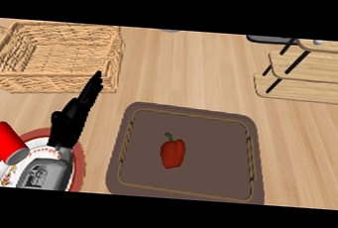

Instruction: Pick the lemon from the tray and place it in the tiered shelf

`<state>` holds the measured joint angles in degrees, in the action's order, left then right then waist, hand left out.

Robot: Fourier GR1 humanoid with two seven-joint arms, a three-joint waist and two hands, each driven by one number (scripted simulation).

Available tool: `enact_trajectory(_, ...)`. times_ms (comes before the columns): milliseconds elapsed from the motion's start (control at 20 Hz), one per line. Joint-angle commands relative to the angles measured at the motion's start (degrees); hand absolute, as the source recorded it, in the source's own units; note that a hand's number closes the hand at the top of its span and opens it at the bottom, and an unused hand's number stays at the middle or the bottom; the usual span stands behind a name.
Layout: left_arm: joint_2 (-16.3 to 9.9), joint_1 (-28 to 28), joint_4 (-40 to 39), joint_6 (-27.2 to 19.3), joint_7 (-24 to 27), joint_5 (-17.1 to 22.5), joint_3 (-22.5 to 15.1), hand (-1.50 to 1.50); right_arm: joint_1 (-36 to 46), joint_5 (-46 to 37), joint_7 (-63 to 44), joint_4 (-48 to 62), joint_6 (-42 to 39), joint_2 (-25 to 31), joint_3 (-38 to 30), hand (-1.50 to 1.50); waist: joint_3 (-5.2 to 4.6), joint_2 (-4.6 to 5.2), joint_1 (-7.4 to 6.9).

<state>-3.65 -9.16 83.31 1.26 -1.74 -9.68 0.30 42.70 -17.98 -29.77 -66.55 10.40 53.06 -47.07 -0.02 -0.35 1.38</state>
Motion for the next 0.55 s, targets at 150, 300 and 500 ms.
enact_trajectory(150, -1.16, -0.6, -0.2, 0.28, -0.35, 0.21, 1.11, 0.0, -15.78, 8.29, 0.45, 1.28, -15.85, 7.88, -13.03, -1.5, 0.06, 0.02, 0.59)
enact_trajectory(300, -1.94, -0.16, 0.7, 1.15, -0.16, 1.48, 2.16, 0.0, -23.34, 9.57, 3.73, 1.64, -23.04, 10.69, -18.15, -1.5, 0.07, -0.1, 1.13)
enact_trajectory(500, -1.15, 1.85, 2.44, 0.42, -0.28, 0.54, 0.94, 0.0, -29.89, 14.69, 10.21, 9.61, -30.36, 12.98, -29.27, -1.5, 0.12, -0.05, 0.64)
